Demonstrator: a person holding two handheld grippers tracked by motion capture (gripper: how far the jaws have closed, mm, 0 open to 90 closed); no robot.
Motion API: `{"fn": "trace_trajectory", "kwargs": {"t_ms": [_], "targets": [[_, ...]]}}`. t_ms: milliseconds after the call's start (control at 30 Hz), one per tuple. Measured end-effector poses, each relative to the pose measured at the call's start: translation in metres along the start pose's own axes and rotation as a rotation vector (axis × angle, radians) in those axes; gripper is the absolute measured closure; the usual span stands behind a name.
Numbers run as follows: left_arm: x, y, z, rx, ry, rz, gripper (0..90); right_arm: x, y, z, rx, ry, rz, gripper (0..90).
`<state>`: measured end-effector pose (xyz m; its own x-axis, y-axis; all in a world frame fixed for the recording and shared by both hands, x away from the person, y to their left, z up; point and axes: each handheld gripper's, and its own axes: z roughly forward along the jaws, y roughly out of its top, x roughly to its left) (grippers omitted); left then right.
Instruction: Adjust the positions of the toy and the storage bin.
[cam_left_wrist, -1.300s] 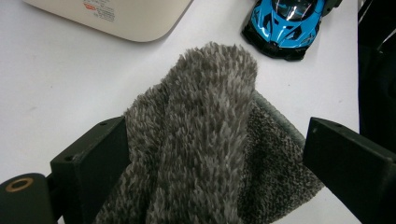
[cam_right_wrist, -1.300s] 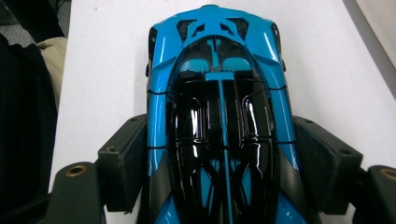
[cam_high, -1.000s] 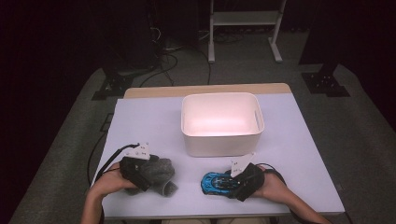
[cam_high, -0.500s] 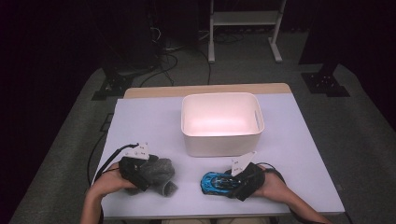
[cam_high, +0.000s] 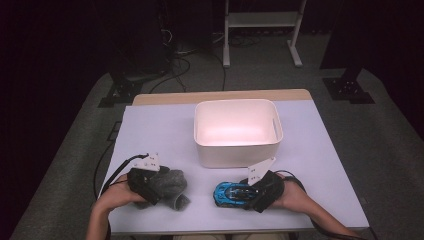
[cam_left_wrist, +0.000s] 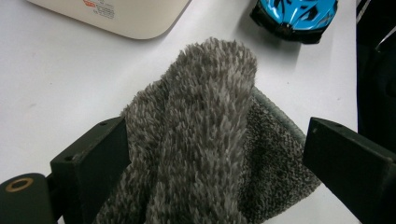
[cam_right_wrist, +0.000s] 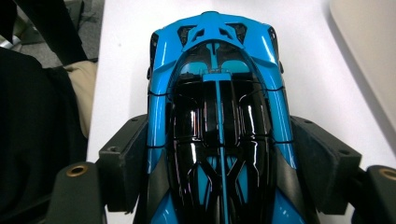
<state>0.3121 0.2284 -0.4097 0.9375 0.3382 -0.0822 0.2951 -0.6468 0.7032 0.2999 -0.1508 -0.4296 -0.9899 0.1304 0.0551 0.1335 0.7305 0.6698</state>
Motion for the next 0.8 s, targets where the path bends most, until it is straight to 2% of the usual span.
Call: {"fn": "trace_trajectory", "kwargs": {"t_ms": [800], "targets": [[0.001,0.000,-0.003,-0.014,0.001,0.002,6.3,0.002,0.049,-0.051,-0.013,0.019,-0.064,25.2]]}}
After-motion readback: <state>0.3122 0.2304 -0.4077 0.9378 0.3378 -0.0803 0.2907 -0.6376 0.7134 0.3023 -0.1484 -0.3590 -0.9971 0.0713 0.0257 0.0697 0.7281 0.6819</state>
